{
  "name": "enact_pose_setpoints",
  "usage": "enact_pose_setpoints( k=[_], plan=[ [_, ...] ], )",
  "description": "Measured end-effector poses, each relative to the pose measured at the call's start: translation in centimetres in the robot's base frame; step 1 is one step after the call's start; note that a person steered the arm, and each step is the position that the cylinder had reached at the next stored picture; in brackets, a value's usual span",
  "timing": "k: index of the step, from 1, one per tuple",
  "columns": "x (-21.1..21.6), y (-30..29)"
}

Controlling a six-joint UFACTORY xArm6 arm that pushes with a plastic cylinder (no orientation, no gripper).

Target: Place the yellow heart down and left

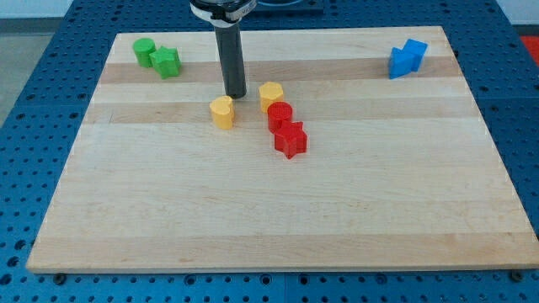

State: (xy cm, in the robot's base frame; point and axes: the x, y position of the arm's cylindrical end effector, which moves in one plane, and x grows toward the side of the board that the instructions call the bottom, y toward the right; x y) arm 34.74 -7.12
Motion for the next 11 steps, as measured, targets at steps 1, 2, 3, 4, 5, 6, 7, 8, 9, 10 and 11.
enact_pose_setpoints(
  k=[1,2,3,4,5,6,7,8,9,10,11],
  plan=[
    [3.0,0.0],
    [3.6,0.0],
    [5.6,0.0],
    [5.6,0.0],
    [8.8,1.0],
    [8.9,1.0],
    [8.1,-2.4],
    [7.3,-6.3],
    [7.0,-9.5],
    [6.9,-12.3],
    [6.9,-12.1]
  ],
)
